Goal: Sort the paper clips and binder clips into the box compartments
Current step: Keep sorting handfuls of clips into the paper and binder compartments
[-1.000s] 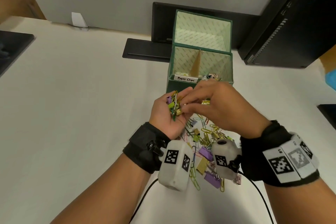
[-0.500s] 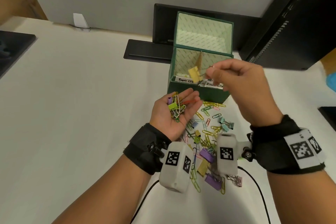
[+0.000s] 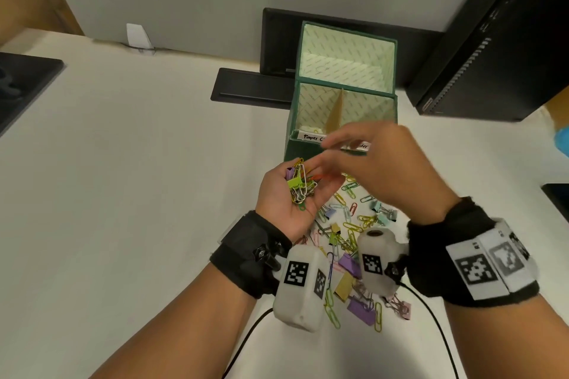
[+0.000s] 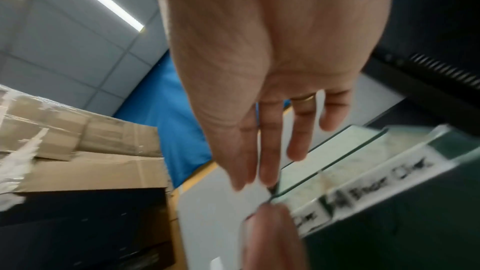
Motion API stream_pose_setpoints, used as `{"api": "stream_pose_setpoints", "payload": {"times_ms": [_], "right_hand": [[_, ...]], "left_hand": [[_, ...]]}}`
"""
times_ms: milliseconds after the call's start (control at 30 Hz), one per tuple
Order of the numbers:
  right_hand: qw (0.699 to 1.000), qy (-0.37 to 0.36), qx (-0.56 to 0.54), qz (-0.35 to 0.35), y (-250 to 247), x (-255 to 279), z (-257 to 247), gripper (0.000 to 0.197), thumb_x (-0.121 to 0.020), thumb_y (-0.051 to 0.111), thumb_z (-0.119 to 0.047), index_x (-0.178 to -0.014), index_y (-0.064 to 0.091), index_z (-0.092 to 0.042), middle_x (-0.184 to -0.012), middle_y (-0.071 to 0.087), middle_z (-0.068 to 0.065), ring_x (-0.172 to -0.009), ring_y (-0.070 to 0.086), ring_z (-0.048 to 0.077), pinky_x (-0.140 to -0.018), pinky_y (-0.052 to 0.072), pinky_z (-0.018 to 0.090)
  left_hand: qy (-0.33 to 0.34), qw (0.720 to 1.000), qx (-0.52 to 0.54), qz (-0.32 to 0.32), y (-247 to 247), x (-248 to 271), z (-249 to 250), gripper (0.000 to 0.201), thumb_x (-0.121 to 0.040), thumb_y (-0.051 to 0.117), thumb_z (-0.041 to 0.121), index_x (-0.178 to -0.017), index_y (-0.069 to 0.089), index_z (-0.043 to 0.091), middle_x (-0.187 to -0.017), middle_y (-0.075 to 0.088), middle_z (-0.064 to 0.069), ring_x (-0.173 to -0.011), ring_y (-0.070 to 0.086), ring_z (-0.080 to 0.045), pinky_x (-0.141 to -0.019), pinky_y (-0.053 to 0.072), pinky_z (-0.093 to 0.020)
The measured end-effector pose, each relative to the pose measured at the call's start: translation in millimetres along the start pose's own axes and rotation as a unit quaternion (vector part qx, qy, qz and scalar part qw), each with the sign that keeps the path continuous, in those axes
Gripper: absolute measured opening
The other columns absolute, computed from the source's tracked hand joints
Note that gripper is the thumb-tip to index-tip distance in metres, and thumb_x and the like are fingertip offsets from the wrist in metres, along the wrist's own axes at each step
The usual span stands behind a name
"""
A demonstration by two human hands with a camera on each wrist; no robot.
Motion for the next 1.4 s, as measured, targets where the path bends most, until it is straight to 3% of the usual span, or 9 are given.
{"api": "stream_pose_setpoints", "payload": {"times_ms": [133,300,433,533,667,900,1067,1233,1400], "right_hand": [[0.992,-0.047,0.06,-0.101,39,6,-16,0.018,-0.082,0.073,-0.037,-0.1,0.074,-0.041,-0.082,0.068,-0.023,-0.089,0.059,0.002,-0.098,0.042,0.036],[0.986,-0.059,0.13,-0.09,50,8,-22,0.021,-0.083,0.072,-0.04,-0.104,0.069,-0.042,-0.085,0.066,-0.019,-0.097,0.052,0.007,-0.096,0.025,0.036],[0.996,-0.028,-0.01,-0.085,47,7,-12,0.014,-0.081,0.075,-0.036,-0.094,0.073,-0.041,-0.086,0.073,-0.019,-0.093,0.064,0.001,-0.101,0.037,0.045],[0.991,0.003,-0.118,-0.062,34,7,-9,0.012,-0.085,0.074,-0.025,-0.095,0.077,-0.031,-0.084,0.075,-0.014,-0.082,0.069,-0.001,-0.087,0.055,0.032],[0.981,0.034,-0.187,0.037,2,-5,11,0.012,-0.091,0.067,-0.016,-0.099,0.073,-0.023,-0.09,0.074,-0.01,-0.082,0.069,-0.003,-0.075,0.053,0.013],[0.972,0.093,-0.069,0.202,-49,-32,63,0.012,-0.09,0.068,-0.016,-0.094,0.071,-0.027,-0.09,0.072,-0.009,-0.086,0.066,0.001,-0.078,0.053,0.015],[0.989,0.104,0.091,0.058,-30,-35,65,0.017,-0.093,0.063,-0.027,-0.106,0.074,-0.027,-0.122,0.068,-0.002,-0.114,0.06,0.019,-0.09,0.036,0.023],[0.999,-0.031,0.007,-0.011,-14,-13,-5,0.011,-0.088,0.07,-0.035,-0.096,0.076,-0.03,-0.09,0.065,-0.021,-0.089,0.057,0.0,-0.075,0.038,0.009],[0.98,-0.062,0.156,-0.108,37,2,-22,0.021,-0.081,0.069,-0.054,-0.096,0.074,-0.041,-0.093,0.056,-0.008,-0.097,0.048,0.016,-0.091,0.037,0.039]], "left_hand": [[0.006,0.999,-0.024,0.032,-7,0,-1,0.023,-0.092,0.041,0.01,-0.092,0.062,0.001,-0.078,0.066,-0.013,-0.068,0.067,-0.021,-0.06,0.057,-0.026],[0.014,0.997,-0.034,0.068,-11,2,-1,0.036,-0.09,0.043,0.006,-0.061,0.065,0.006,-0.06,0.058,-0.005,-0.052,0.063,-0.015,-0.058,0.052,-0.022],[0.014,1.0,-0.026,0.009,-1,3,2,0.036,-0.092,0.039,0.009,-0.078,0.071,-0.002,-0.079,0.069,-0.014,-0.068,0.07,-0.022,-0.067,0.057,-0.026],[0.021,1.0,-0.015,-0.013,3,2,3,0.034,-0.094,0.036,0.01,-0.096,0.066,-0.007,-0.091,0.068,-0.022,-0.08,0.069,-0.028,-0.07,0.06,-0.035],[-0.006,1.0,0.002,-0.01,4,2,0,0.039,-0.097,0.038,0.019,-0.106,0.063,-0.009,-0.093,0.069,-0.024,-0.077,0.071,-0.032,-0.066,0.061,-0.041],[-0.032,0.999,0.018,-0.025,4,4,-2,0.045,-0.099,0.037,0.024,-0.11,0.063,-0.009,-0.095,0.07,-0.025,-0.078,0.071,-0.034,-0.074,0.06,-0.043],[-0.032,0.999,0.017,-0.019,1,1,-2,0.045,-0.099,0.036,0.025,-0.11,0.064,-0.009,-0.096,0.07,-0.024,-0.077,0.071,-0.033,-0.073,0.06,-0.043],[-0.013,1.0,0.007,-0.016,-1,-3,0,0.039,-0.097,0.038,0.019,-0.099,0.065,-0.009,-0.092,0.07,-0.023,-0.077,0.07,-0.032,-0.069,0.061,-0.043],[0.004,1.0,-0.027,0.003,-8,-8,2,0.021,-0.092,0.04,0.013,-0.086,0.058,0.005,-0.083,0.058,-0.012,-0.072,0.062,-0.021,-0.063,0.054,-0.027]]}}
Point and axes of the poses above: each hand's wrist, its own x-axis away from the middle knuckle, its own y-axis out of the palm, z = x × y, the point moved 7 cm from there along -x, towards the middle knuckle
